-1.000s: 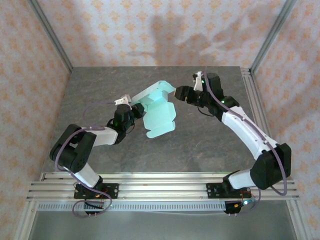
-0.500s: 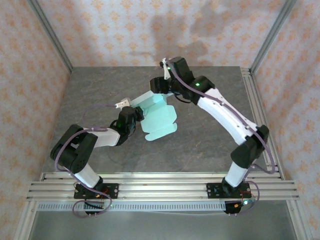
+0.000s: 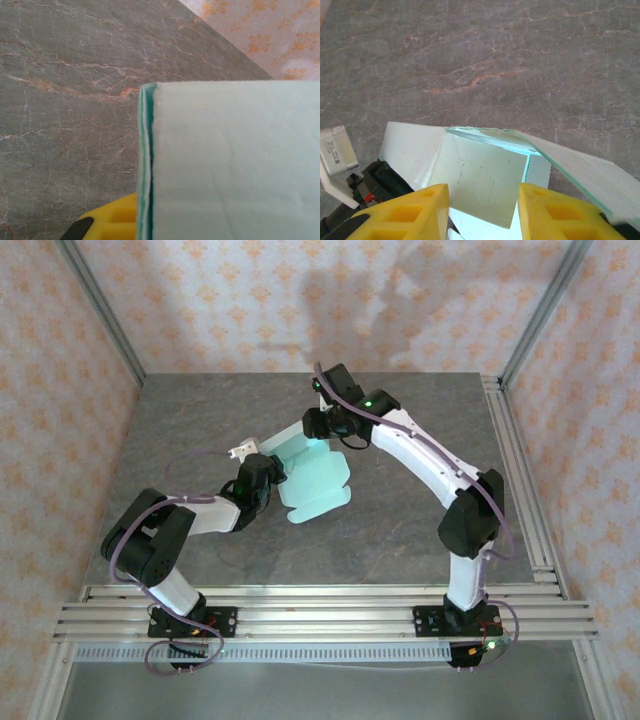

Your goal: Fold the paper box

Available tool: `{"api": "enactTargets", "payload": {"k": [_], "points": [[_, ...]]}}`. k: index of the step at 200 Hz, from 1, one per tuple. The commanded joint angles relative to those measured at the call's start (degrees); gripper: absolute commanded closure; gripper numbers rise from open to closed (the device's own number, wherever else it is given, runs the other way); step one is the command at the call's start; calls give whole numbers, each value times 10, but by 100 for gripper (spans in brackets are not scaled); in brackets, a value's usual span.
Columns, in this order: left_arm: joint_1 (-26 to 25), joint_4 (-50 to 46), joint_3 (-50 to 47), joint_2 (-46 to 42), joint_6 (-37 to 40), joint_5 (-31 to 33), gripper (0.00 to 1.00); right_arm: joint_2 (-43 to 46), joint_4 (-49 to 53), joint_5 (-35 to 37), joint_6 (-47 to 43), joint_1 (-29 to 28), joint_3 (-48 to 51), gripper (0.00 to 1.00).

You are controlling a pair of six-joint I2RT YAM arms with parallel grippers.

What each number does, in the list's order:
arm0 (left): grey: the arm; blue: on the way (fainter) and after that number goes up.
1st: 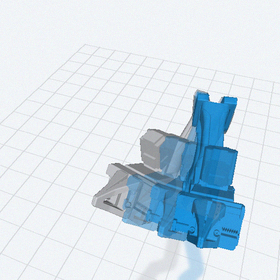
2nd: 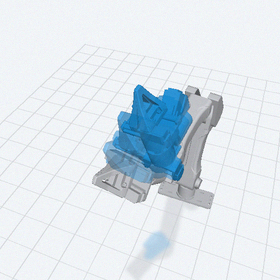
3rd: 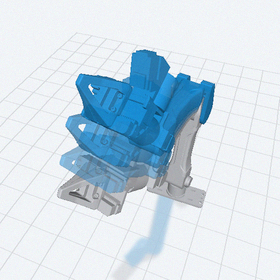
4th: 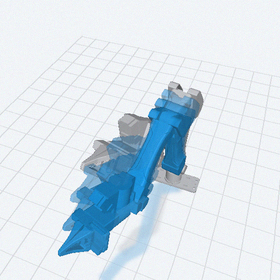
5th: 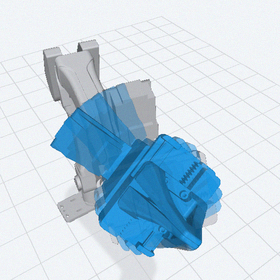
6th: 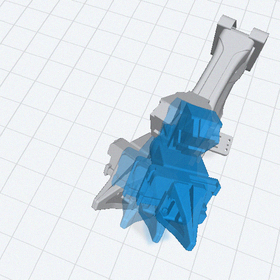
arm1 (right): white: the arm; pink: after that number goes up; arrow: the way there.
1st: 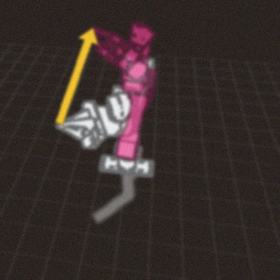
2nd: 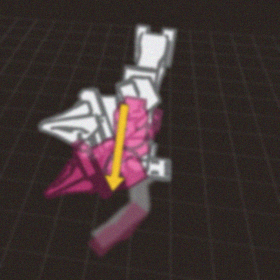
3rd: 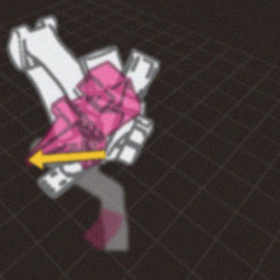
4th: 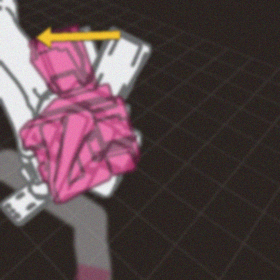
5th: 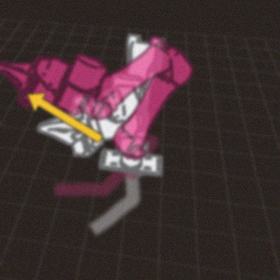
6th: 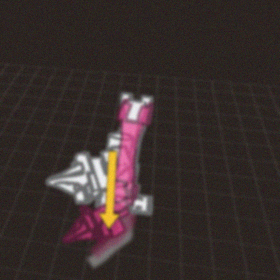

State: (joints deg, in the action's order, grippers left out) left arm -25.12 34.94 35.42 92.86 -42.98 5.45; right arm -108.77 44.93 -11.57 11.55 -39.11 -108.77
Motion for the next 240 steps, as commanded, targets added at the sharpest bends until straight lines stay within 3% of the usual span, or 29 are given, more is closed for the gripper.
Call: {"api": "enactTargets", "payload": {"k": [1, 36, 93, 147, 240], "points": [[-4, -1, 10, -13, 13, 14, 100, -12, 9, -18, 11, -4, -22, 62], [-4, 0, 9, -12, 10, 12, 100, -10, 8, -24, 13, -4, -23, 55], [-4, -1, 4, -14, 16, 21, 100, 58, -19, 0, 3, -4, 17, 56], [-5, -4, 10, -9, 18, 17, 100, 20, -18, -23, 14, -5, -14, 55], [-9, -6, 13, -4, 18, 18, 100, -36, -4, -33, 19, -6, -44, 68]]}}
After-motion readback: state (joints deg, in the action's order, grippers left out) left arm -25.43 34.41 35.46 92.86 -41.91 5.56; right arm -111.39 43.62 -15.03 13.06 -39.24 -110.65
